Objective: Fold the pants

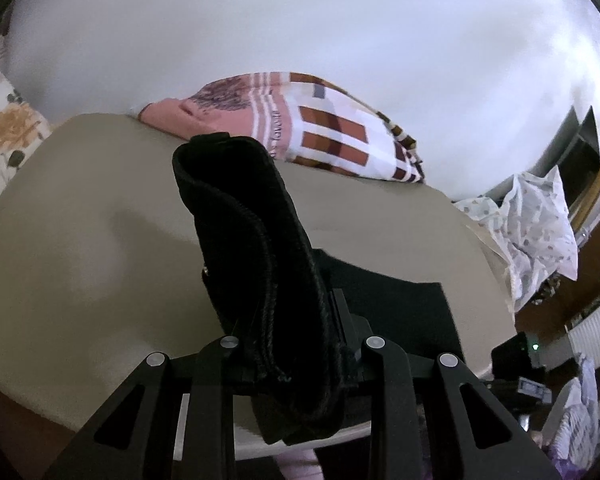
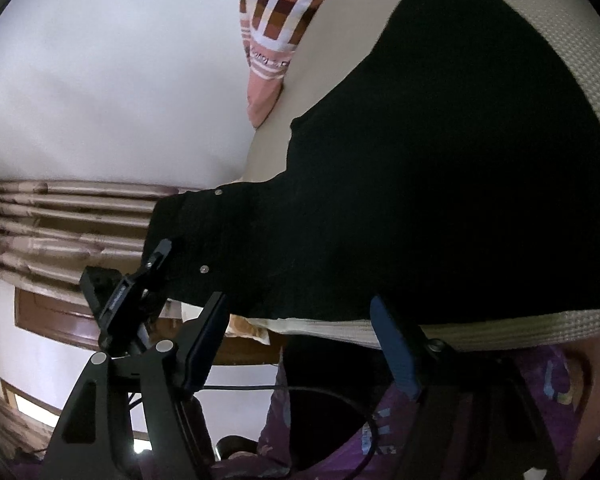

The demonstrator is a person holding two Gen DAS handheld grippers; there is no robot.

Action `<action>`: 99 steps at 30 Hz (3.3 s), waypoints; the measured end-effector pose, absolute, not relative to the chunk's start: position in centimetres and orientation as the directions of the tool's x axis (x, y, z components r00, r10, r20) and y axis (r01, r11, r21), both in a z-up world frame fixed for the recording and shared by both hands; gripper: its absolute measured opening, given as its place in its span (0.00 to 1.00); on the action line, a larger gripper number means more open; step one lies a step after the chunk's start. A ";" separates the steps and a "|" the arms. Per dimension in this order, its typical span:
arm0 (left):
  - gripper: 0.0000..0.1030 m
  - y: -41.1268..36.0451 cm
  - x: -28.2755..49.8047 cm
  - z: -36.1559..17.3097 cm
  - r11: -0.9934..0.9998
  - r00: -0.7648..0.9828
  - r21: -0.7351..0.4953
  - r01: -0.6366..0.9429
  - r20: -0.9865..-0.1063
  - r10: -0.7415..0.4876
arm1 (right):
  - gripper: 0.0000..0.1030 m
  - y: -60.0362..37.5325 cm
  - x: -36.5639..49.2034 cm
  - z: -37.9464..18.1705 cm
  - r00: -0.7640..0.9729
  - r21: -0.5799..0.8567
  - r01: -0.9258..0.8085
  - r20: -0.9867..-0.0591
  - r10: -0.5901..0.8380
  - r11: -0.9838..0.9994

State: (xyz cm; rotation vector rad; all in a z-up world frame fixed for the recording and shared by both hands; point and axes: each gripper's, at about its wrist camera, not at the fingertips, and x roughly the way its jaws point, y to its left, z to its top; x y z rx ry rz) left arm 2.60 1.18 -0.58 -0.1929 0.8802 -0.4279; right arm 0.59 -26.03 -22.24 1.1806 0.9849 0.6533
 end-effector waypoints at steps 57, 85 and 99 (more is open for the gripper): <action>0.41 -31.3 1.8 -11.4 0.633 -0.008 -0.398 0.664 -0.851 -0.526 | 0.82 -41.1 -2.3 -23.2 0.819 0.983 0.164 -0.089 0.567 -0.083; 0.68 -8.9 4.3 -12.4 0.834 0.241 -0.443 0.328 -0.815 -0.527 | 0.82 -33.2 -2.3 -20.4 0.639 0.976 0.172 -0.215 0.738 0.135; 0.68 -9.4 3.7 -14.2 0.818 0.190 -0.479 0.318 -0.813 -0.550 | 0.80 -31.9 -0.5 -19.3 0.678 0.955 0.174 -0.292 0.675 0.239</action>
